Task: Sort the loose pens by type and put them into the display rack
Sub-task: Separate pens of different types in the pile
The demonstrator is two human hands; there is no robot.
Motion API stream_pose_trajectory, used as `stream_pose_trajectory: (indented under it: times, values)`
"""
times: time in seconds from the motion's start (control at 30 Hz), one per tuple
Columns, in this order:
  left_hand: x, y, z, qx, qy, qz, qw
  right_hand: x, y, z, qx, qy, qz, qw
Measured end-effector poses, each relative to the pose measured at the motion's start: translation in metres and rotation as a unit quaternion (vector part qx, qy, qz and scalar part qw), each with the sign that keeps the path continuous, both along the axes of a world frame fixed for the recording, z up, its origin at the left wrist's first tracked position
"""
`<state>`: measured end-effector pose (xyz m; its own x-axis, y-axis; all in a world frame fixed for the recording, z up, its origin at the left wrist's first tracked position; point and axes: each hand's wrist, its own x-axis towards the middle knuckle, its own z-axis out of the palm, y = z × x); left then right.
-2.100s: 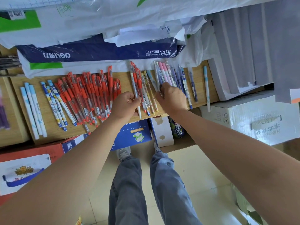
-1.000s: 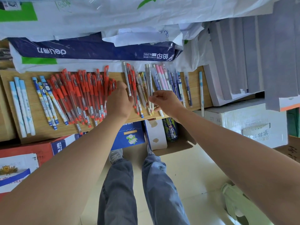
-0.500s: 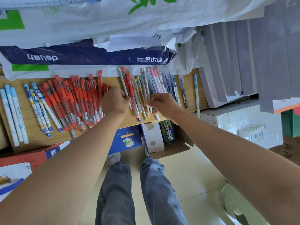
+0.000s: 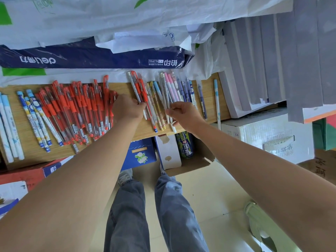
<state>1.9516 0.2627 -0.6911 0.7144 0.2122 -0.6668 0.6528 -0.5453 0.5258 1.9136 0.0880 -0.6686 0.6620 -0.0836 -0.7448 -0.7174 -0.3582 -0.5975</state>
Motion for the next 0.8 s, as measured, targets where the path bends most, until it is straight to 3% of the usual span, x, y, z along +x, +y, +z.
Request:
stream_pose_trajectory:
  times: [0.1, 0.2, 0.33, 0.47, 0.57, 0.8]
  values:
    - [0.001, 0.0, 0.003, -0.003, 0.025, 0.021, 0.999, -0.003, -0.008, 0.001, -0.017, -0.027, -0.01, 0.999]
    - [-0.003, 0.002, 0.01, -0.015, -0.023, 0.042, 0.999, -0.005, -0.013, 0.003, -0.007, -0.038, -0.008, 0.999]
    - [-0.01, -0.008, 0.028, -0.176, 0.005, 0.008, 0.984, -0.005, -0.006, 0.008, 0.038, -0.02, 0.007, 0.999]
    - [-0.009, -0.015, 0.043, -0.253, 0.069, 0.024, 0.965, -0.005, -0.002, 0.015, 0.035, -0.03, 0.041, 0.998]
    - [-0.011, -0.019, 0.044, -0.266, 0.087, 0.029, 0.96, -0.007, -0.003, 0.018, 0.013, -0.045, 0.07, 0.996]
    - [-0.014, -0.032, 0.042, -0.277, 0.103, 0.059, 0.954, -0.012, -0.009, 0.02, 0.055, -0.022, 0.027, 0.998]
